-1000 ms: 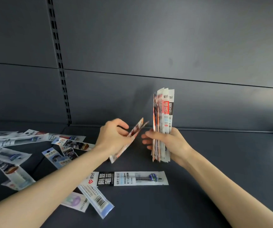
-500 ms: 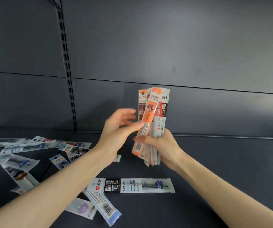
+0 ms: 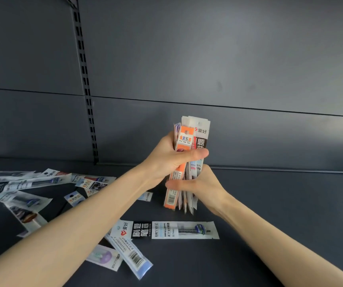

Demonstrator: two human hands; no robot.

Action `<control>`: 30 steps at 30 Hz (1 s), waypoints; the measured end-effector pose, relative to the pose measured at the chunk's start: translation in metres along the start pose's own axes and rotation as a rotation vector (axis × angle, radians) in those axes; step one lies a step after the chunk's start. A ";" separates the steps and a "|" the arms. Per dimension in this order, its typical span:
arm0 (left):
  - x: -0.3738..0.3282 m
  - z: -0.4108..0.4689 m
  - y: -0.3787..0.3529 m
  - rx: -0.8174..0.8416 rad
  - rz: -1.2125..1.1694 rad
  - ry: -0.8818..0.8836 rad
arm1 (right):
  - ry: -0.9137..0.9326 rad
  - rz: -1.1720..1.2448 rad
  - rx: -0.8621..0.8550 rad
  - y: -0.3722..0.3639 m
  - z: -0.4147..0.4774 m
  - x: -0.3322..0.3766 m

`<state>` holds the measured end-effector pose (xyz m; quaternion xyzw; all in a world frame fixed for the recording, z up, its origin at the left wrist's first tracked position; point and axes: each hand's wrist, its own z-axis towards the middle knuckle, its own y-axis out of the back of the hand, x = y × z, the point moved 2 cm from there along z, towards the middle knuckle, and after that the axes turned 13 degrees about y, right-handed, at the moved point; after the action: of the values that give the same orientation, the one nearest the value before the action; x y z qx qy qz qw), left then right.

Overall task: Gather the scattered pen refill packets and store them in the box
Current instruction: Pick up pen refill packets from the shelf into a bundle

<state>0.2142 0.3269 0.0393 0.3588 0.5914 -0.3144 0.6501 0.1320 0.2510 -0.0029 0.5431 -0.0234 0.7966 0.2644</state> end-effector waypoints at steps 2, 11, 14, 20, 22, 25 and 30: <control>-0.001 0.000 0.000 0.014 0.100 -0.008 | 0.004 -0.007 0.015 0.000 0.000 0.001; -0.009 -0.020 0.018 0.125 0.256 0.007 | -0.040 0.083 0.005 0.007 -0.012 0.018; 0.011 -0.046 0.039 0.044 0.533 0.049 | -0.025 0.068 -0.001 0.011 -0.027 0.022; 0.043 -0.102 0.058 0.089 1.043 0.260 | -0.079 0.049 0.075 0.016 -0.045 0.025; 0.045 -0.107 0.056 0.060 1.064 0.246 | -0.089 0.023 0.147 0.014 -0.049 0.025; 0.043 -0.106 0.050 0.055 1.053 0.269 | -0.087 0.000 0.197 0.014 -0.051 0.026; 0.024 -0.101 0.049 0.018 0.874 0.212 | -0.098 0.011 0.296 0.012 -0.051 0.031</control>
<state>0.2021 0.4385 0.0159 0.6110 0.4449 0.0231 0.6544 0.0752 0.2695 0.0065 0.6141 0.0785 0.7655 0.1754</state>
